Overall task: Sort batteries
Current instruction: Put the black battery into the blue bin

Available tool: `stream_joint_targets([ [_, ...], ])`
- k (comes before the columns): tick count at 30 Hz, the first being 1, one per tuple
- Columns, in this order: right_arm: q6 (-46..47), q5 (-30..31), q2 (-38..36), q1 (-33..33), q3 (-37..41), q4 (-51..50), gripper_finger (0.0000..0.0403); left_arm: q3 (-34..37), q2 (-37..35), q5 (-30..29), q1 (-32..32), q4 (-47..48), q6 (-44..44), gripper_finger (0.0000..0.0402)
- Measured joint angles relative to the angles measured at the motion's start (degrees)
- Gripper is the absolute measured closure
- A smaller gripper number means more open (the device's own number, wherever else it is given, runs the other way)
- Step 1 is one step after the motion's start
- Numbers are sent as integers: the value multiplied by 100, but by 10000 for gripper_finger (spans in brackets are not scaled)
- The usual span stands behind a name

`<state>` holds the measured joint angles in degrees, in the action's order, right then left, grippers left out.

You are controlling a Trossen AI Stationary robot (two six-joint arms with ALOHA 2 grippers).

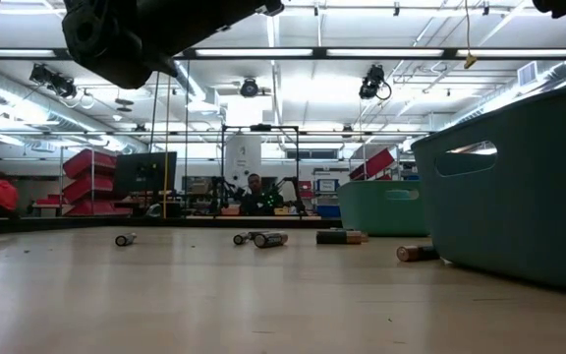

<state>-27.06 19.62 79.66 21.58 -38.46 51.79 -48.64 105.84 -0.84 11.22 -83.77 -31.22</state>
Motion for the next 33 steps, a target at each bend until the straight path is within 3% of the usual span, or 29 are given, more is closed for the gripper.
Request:
stream_joint_targets([
  [5,-44,4,-4,0,0,3,361,0,0,1,0,40,18,332],
  [13,-56,95,-4,-2,0,4,361,2,-4,-360,13,77,303,312],
  [19,-58,379,2,16,9,-22,361,98,-9,-617,5,95,381,290],
  [26,-14,825,-31,118,-5,138,361,290,20,-1351,6,445,667,252],
  [33,-3,1132,-17,122,-4,216,361,284,7,-1441,15,657,995,215],
])
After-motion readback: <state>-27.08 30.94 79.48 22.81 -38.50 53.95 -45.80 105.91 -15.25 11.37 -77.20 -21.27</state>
